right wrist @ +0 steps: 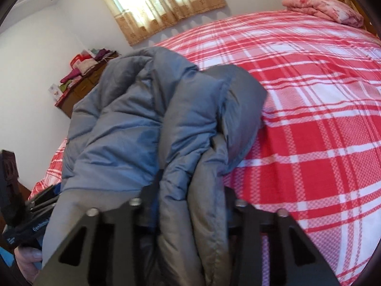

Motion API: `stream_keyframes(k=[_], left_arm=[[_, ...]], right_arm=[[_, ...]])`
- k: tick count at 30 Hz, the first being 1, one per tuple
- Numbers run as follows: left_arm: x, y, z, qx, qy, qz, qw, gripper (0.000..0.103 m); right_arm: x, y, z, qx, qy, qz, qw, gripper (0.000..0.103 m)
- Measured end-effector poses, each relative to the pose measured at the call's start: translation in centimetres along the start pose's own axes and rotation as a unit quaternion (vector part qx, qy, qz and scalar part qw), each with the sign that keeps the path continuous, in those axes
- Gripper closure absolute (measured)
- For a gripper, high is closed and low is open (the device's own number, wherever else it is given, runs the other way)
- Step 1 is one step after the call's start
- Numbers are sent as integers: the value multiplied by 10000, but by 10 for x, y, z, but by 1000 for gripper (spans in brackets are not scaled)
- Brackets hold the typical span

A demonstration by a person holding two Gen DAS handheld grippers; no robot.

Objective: Fold large clothes
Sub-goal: 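Lift the jacket bundle with both tools and roll it over onto itself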

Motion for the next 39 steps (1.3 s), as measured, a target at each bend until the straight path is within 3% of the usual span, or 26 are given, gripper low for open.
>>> stream_keyframes(k=[2,4,14,19,28,31,33,35,37,38,39], left_arm=[[12,-2,8,-222,-201,81,9995,83],[28,-5,6,-248,-363,190,9989,87],[143,-10,-61,-186,-1066,950,9896,91],[159,15,-114,33,-1445,792,9863,92],[159,63,-197,647,-1591,687,9827,91],[148,81,-210,715,-1817,538,9793,78],[139,93,-217,783,-2030,322,9755,64],[135,102,-226,936,-2211,225,9705,43],[137,109,-239,1227,-2350,321,9637,28],[138,111,-244,1362,-2378,360,9610,18],[139,114,-249,1506,-2394,402,9583,15]], right_arm=[[6,1,-6,86,36,80,9999,81],[14,2,-16,104,-74,168,9998,84],[41,-17,-117,747,-971,640,9904,87],[13,-8,-170,1073,-1262,385,9854,87],[-12,7,-240,1671,-1523,140,9740,87],[-26,16,-250,1956,-1325,74,9717,87],[-42,20,-252,2041,-1203,-107,9715,84],[-55,28,-252,2127,-999,-259,9717,76],[-64,34,-249,2185,-737,-334,9725,64],[-67,36,-247,2196,-691,-329,9726,64],[-69,38,-245,2190,-665,-344,9728,64]])
Point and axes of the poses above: each gripper's, at about its wrist camera, not at the fingertips, and x roughly against the way its jaws point, z to its right, y to its underside, the point moved 2 cm from there along -x, roughly the way its jaws point, and after that the axes turned 1 degree about -z, right-handed, at the moved point
